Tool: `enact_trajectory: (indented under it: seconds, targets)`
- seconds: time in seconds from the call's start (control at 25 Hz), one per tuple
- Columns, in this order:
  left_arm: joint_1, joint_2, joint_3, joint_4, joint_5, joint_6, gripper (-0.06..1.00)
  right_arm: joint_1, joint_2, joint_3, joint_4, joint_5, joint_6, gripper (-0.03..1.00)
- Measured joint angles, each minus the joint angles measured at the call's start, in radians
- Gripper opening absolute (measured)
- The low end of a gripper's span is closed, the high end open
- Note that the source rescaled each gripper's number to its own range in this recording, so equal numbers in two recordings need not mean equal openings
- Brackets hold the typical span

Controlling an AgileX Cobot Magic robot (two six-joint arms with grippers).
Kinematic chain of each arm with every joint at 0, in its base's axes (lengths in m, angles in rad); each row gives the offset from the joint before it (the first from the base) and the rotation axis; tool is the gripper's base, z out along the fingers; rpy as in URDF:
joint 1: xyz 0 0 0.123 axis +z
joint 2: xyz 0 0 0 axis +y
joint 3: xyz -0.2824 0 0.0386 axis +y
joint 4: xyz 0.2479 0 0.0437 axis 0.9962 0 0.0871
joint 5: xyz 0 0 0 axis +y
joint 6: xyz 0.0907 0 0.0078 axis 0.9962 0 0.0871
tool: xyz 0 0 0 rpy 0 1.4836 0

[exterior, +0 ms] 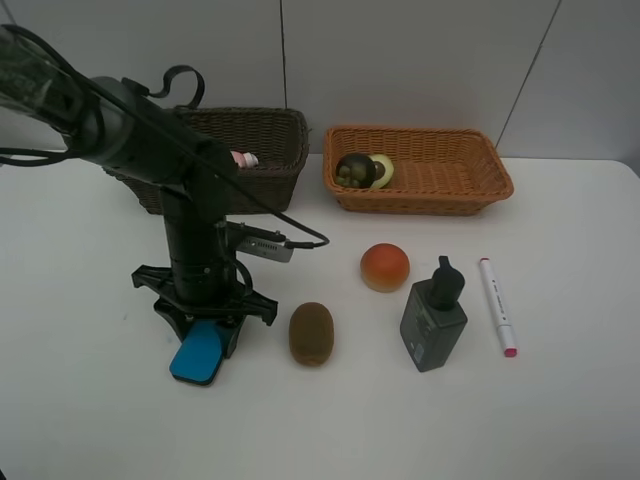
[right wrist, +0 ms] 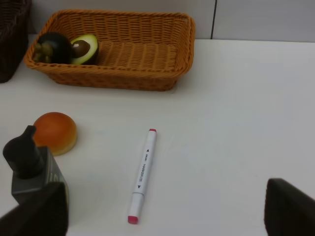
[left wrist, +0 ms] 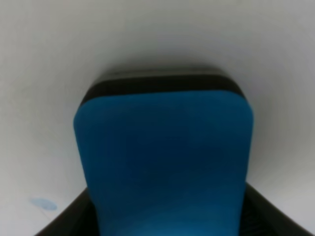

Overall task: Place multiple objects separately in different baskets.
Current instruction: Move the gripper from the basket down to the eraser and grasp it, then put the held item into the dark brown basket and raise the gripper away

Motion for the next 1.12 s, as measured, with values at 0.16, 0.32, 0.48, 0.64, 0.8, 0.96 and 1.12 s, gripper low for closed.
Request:
enact_trajectory:
  seconds: [0.16, 0.32, 0.48, 0.64, 0.8, 0.96, 1.12]
  targets:
    - [0.000, -0.053, -0.109, 0.002, 0.021, 0.020, 0.37, 0.000, 0.000, 0.000, 0.000, 0.000, 0.000, 1.00]
    - [0.019, -0.099, -0.326, 0.013, 0.023, 0.038, 0.37, 0.000, 0.000, 0.000, 0.000, 0.000, 0.000, 1.00]
    - [0.116, -0.101, -0.524, 0.017, 0.007, 0.044, 0.37, 0.000, 0.000, 0.000, 0.000, 0.000, 0.000, 1.00]
    - [0.258, -0.101, -0.625, 0.021, -0.034, 0.044, 0.37, 0.000, 0.000, 0.000, 0.000, 0.000, 0.000, 1.00]
    - [0.370, -0.082, -0.632, 0.023, -0.047, 0.043, 0.37, 0.000, 0.000, 0.000, 0.000, 0.000, 0.000, 1.00]
    - [0.401, -0.012, -0.632, 0.024, -0.030, 0.054, 0.37, 0.000, 0.000, 0.000, 0.000, 0.000, 0.000, 1.00]
    - [0.400, 0.055, -0.632, 0.024, -0.025, 0.088, 0.37, 0.000, 0.000, 0.000, 0.000, 0.000, 0.000, 1.00]
